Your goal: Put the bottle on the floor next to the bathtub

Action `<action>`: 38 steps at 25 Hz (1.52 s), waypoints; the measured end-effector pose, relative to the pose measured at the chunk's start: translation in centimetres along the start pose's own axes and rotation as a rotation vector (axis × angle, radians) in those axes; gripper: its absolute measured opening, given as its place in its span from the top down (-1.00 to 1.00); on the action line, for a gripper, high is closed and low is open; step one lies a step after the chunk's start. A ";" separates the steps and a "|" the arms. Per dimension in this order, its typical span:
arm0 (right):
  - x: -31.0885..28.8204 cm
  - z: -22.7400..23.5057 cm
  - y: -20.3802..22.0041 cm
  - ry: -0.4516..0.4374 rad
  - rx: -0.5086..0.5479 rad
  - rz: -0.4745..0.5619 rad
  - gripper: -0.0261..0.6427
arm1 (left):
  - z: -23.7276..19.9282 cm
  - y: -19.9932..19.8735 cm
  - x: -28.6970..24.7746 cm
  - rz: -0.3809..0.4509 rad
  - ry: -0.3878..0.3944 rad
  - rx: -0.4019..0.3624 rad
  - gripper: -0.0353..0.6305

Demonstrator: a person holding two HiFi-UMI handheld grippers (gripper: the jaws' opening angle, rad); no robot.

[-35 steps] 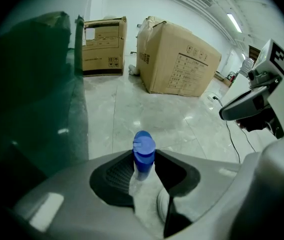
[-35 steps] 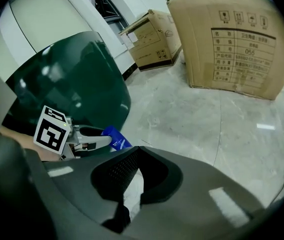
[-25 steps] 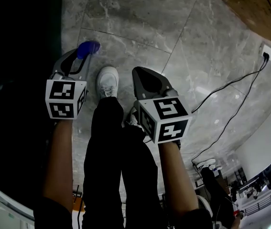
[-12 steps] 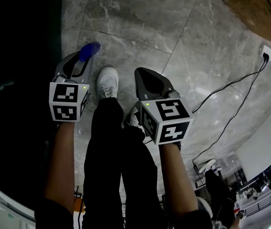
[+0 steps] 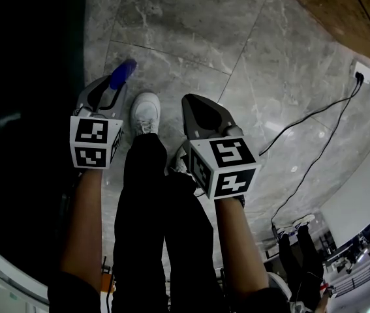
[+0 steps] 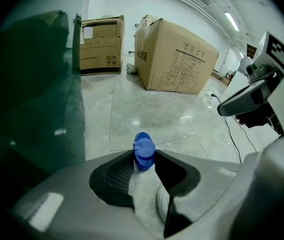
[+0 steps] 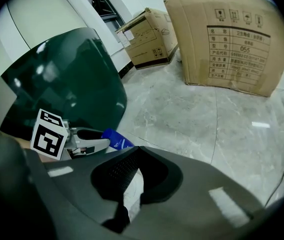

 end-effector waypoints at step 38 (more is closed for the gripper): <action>7.5 -1.9 -5.5 0.008 0.031 0.146 0.85 | 2.9 -6.4 7.1 0.101 -0.025 -0.015 0.78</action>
Point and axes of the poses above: the fingertips, and each gripper's own axes: x backward along the fingers, z to its right, y out of its underside, the point moved 6 cm from there along x, backward along the fingers, and after that the axes turned 14 degrees about x, right-handed, at the moved point
